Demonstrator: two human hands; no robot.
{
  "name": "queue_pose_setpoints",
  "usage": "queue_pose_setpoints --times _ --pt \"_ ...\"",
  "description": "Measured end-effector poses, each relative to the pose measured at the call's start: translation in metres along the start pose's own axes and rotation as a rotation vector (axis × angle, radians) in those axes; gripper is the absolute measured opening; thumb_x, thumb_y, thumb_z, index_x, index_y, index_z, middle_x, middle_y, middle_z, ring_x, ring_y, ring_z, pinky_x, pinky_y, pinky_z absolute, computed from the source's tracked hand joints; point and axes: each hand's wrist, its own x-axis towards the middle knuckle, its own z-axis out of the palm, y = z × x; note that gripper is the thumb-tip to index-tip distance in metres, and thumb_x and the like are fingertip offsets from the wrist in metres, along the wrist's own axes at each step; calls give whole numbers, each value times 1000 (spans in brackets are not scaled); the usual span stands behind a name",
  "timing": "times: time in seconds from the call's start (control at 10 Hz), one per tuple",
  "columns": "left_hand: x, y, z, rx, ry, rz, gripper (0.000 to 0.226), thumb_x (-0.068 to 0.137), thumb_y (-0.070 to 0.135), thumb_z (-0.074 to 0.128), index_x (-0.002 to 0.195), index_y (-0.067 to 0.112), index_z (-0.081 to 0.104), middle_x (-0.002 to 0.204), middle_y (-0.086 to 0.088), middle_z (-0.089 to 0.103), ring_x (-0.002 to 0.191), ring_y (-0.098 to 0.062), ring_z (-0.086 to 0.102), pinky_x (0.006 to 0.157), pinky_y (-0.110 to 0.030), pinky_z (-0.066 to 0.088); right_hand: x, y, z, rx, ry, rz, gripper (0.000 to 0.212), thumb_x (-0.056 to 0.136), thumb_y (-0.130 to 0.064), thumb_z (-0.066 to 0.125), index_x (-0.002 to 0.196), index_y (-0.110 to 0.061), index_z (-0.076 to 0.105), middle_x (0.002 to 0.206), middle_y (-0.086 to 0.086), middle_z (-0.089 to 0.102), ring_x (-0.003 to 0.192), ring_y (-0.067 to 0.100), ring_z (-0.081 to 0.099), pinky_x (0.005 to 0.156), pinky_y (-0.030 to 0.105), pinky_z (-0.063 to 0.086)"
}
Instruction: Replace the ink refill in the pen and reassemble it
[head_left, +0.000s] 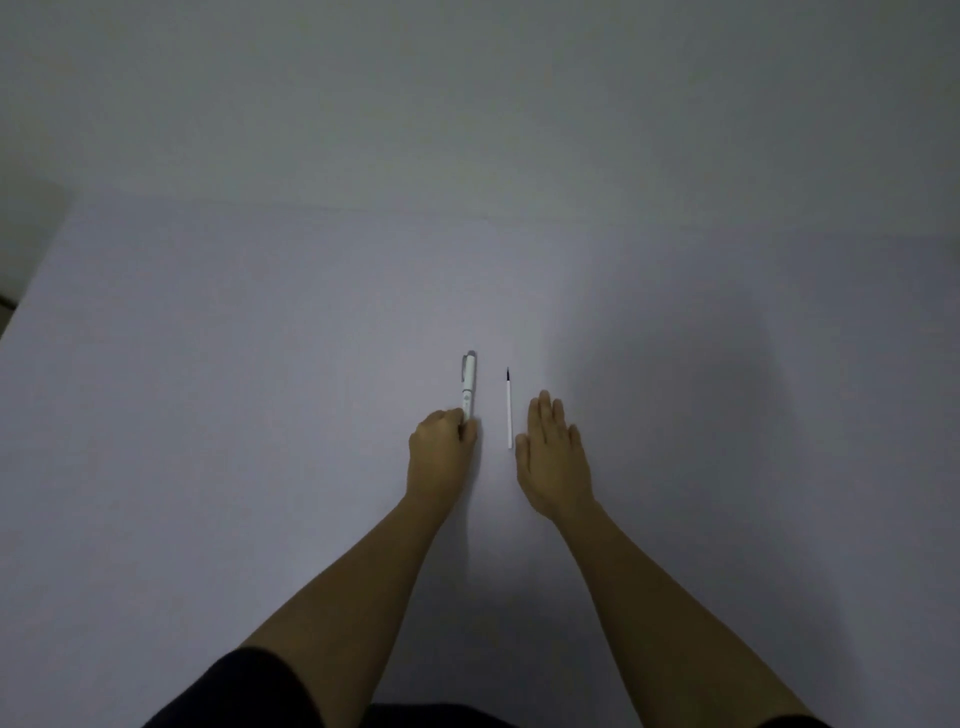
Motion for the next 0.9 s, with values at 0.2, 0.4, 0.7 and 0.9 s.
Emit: queue_pose_setpoints --times 0.2,0.4,0.7,0.9 --pt "-1 -6 10 33 35 53 24 92 15 51 84 -5 62 77 -22 64 68 -31 56 63 -38 46 0 4 17 -30 69 -4 57 98 -28 28 148 -6 8 159 10 6 147 24 5 119 41 6" --pt "-2 -6 11 77 45 60 26 93 17 51 94 -6 63 86 -23 65 78 -35 59 70 -41 49 -1 4 21 -26 126 -6 57 96 -28 29 147 -6 14 158 11 14 146 25 12 117 41 8" --pt "-4 -9 11 20 89 37 27 90 21 58 75 -1 58 70 -18 59 59 -19 45 55 -28 36 -1 4 15 7 82 -9 56 99 -27 28 148 -8 8 159 8 6 147 21 4 119 39 3" --pt "9 2 -10 -30 96 101 25 91 18 56 90 -6 65 77 -23 65 66 -30 57 62 -30 40 -2 -4 -14 63 100 -53 54 99 -25 26 148 -6 11 159 10 8 147 19 6 119 37 7"
